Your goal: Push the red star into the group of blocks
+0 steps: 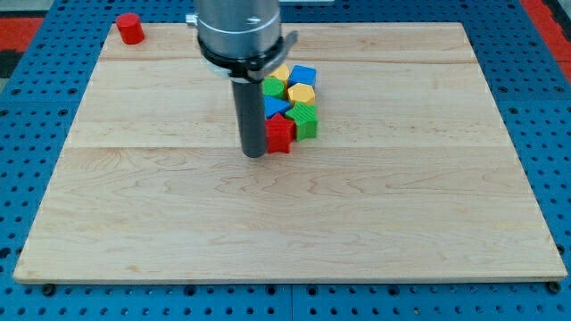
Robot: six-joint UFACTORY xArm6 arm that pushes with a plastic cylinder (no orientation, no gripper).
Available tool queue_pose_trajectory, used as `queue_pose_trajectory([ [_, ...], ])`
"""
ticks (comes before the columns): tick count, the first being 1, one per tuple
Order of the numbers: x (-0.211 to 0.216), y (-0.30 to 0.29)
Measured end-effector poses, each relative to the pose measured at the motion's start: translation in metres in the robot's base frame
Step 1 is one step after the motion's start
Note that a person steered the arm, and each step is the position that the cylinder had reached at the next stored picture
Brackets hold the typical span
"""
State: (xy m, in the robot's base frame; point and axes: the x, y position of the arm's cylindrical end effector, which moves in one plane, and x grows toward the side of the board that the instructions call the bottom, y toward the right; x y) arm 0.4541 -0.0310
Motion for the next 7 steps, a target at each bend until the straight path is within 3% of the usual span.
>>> queue_pose_trajectory([
  [3, 0.032, 0.031],
  [5, -0.014, 0.049],
  [7, -0.008, 0.016],
])
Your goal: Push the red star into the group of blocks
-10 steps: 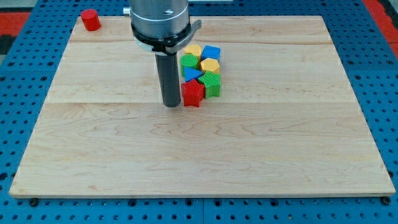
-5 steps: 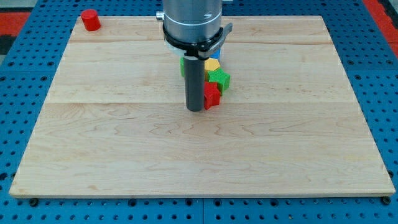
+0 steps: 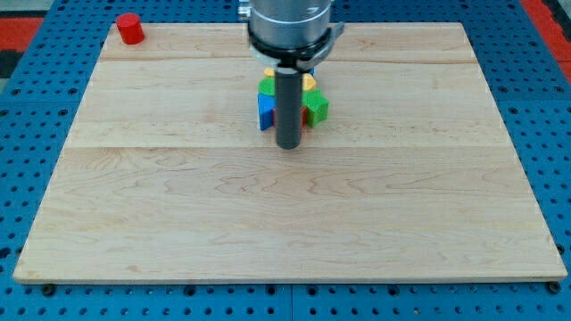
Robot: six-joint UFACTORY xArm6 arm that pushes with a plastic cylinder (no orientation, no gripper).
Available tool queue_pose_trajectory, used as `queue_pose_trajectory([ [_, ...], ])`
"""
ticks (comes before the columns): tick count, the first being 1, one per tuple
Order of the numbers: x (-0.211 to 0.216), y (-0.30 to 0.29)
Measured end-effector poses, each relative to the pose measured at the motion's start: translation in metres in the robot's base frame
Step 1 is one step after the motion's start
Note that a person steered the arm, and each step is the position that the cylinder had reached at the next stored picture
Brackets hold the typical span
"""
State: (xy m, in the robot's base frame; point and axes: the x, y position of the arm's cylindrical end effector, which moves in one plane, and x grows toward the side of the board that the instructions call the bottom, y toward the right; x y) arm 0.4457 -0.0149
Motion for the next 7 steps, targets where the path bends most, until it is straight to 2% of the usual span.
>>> queue_pose_trajectory([
  [1, 0.015, -0.077],
  [2, -0.033, -0.145],
  [3, -0.103, -0.135],
  [4, -0.168, -0.083],
  [5, -0.189, -0.014],
  [6, -0.189, 0.026],
  [7, -0.178, 0.025],
])
